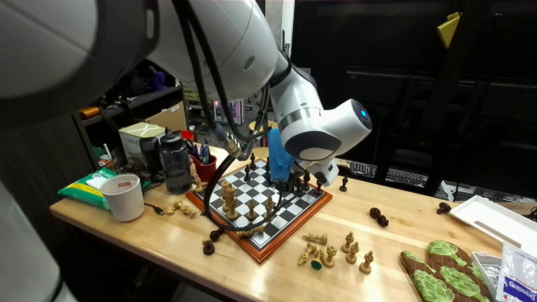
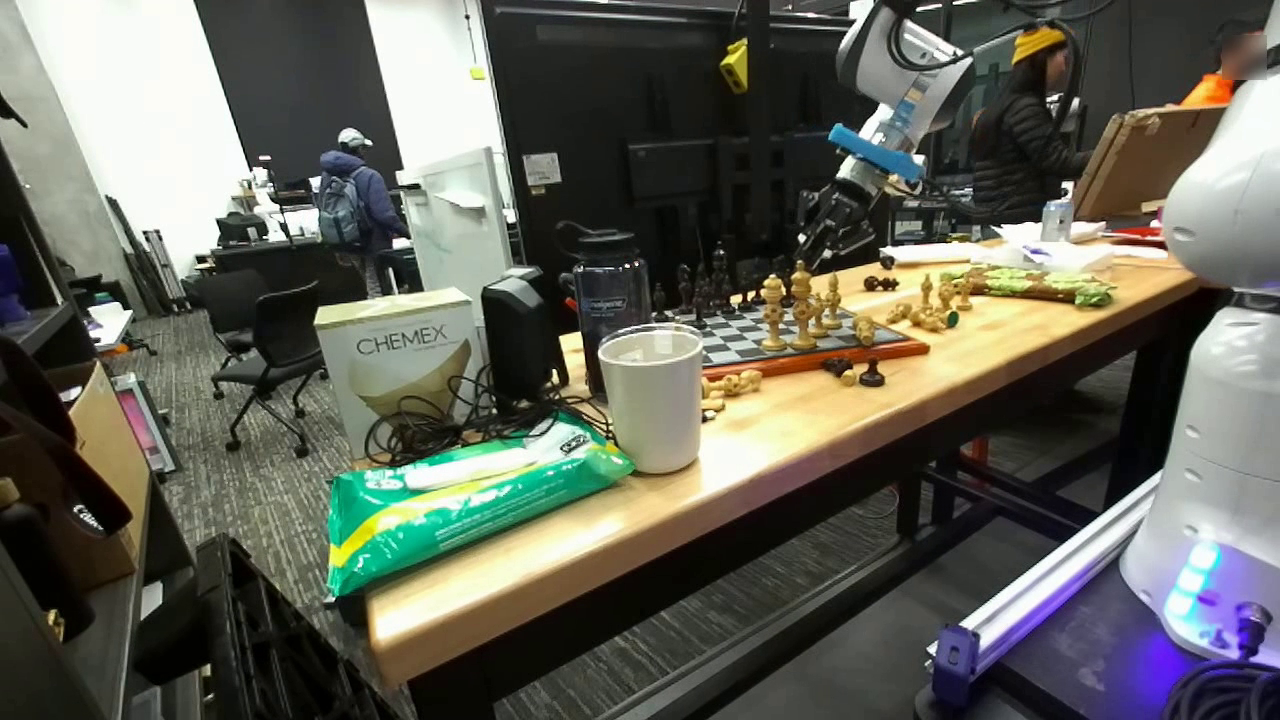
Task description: Remove a chess piece from the chessboard
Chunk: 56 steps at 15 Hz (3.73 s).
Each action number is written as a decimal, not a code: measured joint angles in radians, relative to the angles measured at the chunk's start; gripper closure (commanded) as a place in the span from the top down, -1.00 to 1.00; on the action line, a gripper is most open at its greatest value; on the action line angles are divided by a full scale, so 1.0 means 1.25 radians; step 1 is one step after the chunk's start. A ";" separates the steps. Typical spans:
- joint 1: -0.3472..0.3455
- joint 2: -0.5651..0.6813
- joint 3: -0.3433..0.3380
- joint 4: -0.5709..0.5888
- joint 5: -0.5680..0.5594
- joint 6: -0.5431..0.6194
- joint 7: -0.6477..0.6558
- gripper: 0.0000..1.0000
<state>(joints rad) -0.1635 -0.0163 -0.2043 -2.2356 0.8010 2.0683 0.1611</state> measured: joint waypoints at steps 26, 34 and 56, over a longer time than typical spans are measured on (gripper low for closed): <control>-0.091 0.202 -0.033 0.073 0.212 -0.210 -0.127 -0.88; -0.095 0.242 -0.033 0.129 0.212 -0.235 -0.115 -0.88; -0.108 0.296 -0.040 0.160 0.212 -0.283 -0.047 0.10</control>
<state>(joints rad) -0.2984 0.3533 -0.2545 -2.0359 1.0660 1.7146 0.1017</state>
